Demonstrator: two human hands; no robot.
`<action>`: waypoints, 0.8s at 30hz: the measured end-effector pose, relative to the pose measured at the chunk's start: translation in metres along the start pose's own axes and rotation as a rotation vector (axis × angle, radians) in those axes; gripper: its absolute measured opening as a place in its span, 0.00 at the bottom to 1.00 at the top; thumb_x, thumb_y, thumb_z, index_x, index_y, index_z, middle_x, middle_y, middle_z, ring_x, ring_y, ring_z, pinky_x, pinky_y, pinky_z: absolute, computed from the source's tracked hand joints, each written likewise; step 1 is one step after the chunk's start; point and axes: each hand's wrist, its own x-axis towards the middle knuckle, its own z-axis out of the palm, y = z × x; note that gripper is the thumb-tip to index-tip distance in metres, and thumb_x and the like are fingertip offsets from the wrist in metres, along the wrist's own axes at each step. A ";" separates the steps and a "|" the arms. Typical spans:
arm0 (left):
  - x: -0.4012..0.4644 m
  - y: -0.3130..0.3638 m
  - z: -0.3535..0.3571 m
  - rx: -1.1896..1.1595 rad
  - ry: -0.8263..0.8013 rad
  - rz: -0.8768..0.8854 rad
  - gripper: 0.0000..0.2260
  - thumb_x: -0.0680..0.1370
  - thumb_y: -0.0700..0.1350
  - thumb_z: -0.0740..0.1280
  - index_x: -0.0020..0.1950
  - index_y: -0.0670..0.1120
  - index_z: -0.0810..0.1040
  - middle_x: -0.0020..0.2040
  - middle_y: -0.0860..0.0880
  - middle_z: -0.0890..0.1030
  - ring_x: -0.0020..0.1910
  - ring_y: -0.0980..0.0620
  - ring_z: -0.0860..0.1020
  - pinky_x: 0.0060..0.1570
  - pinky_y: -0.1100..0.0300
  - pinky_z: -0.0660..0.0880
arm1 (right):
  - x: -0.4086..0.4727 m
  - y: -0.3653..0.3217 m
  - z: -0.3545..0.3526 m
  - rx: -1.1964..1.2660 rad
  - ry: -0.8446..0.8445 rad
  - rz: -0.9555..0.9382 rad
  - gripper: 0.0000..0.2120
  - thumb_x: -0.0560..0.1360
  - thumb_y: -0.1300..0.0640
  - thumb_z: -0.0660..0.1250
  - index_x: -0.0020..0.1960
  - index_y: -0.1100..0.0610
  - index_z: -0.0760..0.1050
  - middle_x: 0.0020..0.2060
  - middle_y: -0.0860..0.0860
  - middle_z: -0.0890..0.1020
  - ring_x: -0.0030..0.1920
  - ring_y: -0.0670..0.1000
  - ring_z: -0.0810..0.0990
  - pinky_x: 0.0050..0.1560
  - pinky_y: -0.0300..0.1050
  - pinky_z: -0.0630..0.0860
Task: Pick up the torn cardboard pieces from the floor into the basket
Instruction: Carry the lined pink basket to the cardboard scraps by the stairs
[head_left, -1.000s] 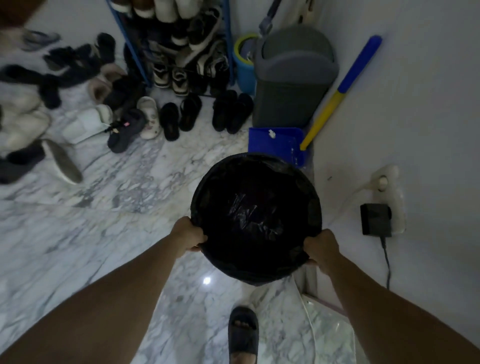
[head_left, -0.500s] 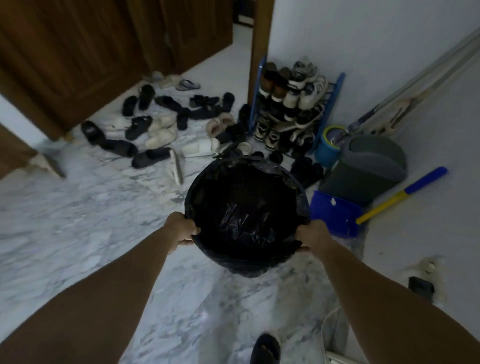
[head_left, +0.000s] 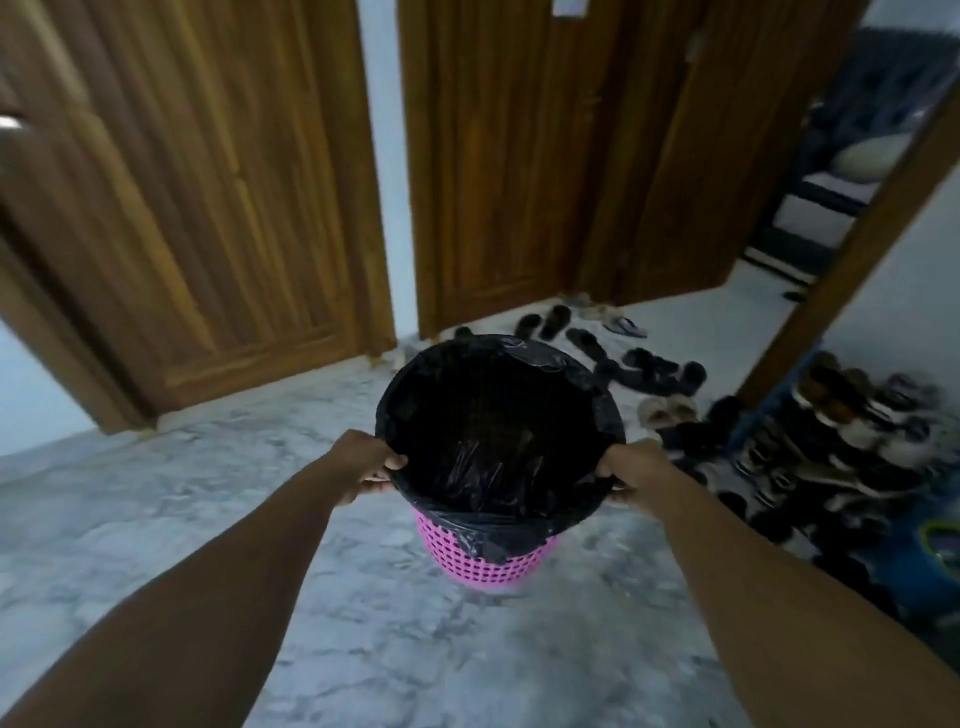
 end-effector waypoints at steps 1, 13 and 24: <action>-0.001 -0.004 -0.028 -0.041 0.030 -0.007 0.04 0.73 0.30 0.69 0.41 0.35 0.76 0.36 0.41 0.76 0.36 0.45 0.75 0.40 0.53 0.75 | -0.004 -0.016 0.022 -0.019 -0.035 -0.025 0.06 0.71 0.76 0.62 0.43 0.67 0.72 0.44 0.63 0.78 0.42 0.60 0.79 0.39 0.53 0.81; -0.059 -0.076 -0.284 -0.498 0.440 0.033 0.07 0.74 0.28 0.67 0.51 0.33 0.77 0.43 0.40 0.78 0.34 0.47 0.75 0.30 0.58 0.72 | -0.051 -0.156 0.308 -0.070 -0.580 -0.165 0.16 0.75 0.78 0.60 0.60 0.66 0.73 0.60 0.57 0.77 0.59 0.60 0.77 0.62 0.53 0.74; -0.092 -0.140 -0.410 -0.759 0.846 -0.047 0.12 0.73 0.30 0.68 0.56 0.33 0.77 0.49 0.39 0.80 0.47 0.43 0.78 0.44 0.54 0.77 | -0.090 -0.226 0.535 -0.441 -0.960 -0.257 0.07 0.79 0.72 0.62 0.53 0.63 0.72 0.46 0.55 0.77 0.52 0.57 0.76 0.61 0.53 0.73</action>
